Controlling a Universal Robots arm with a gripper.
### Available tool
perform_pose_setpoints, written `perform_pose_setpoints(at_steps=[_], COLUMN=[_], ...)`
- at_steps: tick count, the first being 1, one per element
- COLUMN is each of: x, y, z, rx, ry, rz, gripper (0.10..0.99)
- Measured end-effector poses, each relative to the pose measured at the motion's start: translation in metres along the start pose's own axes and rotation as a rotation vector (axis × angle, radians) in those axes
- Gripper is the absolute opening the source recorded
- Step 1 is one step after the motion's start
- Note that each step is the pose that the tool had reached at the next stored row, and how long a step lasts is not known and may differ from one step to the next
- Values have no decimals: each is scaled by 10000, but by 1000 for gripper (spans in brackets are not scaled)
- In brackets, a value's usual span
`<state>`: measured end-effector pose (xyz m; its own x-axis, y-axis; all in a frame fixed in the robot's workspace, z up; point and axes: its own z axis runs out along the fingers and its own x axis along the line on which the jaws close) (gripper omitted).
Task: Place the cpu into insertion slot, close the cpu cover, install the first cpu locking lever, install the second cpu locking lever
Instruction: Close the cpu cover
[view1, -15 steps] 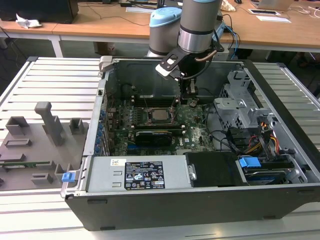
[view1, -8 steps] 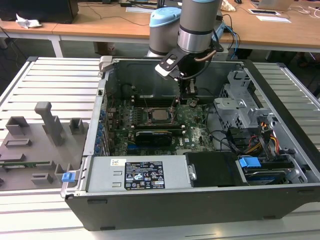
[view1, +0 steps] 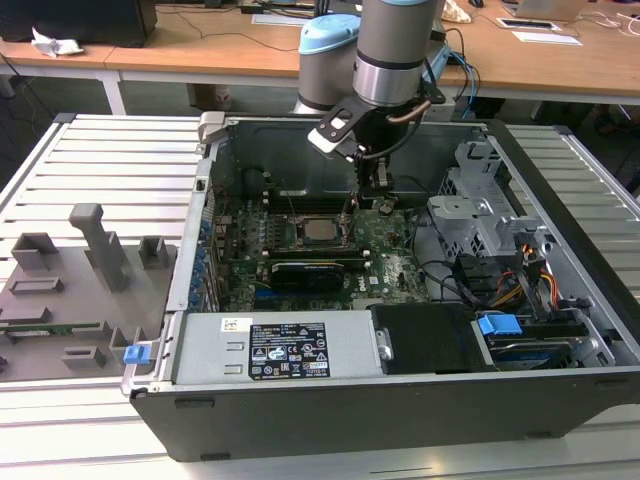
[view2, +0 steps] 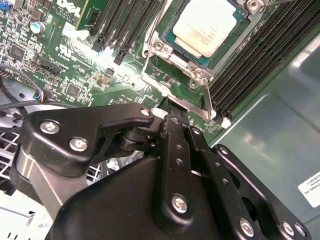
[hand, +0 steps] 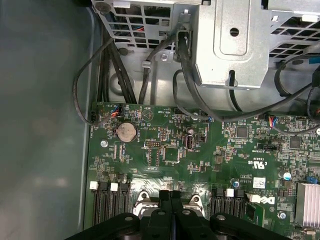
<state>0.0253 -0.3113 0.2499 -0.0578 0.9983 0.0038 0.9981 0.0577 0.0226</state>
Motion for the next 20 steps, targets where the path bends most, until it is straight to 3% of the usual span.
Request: perform_pose_setpoints(at_steps=[10, 20], x=[1, 8], y=[-22, -136], z=[1, 2], rx=[0, 0], ry=[0, 0], rz=[1, 1], gripper=[106, 106])
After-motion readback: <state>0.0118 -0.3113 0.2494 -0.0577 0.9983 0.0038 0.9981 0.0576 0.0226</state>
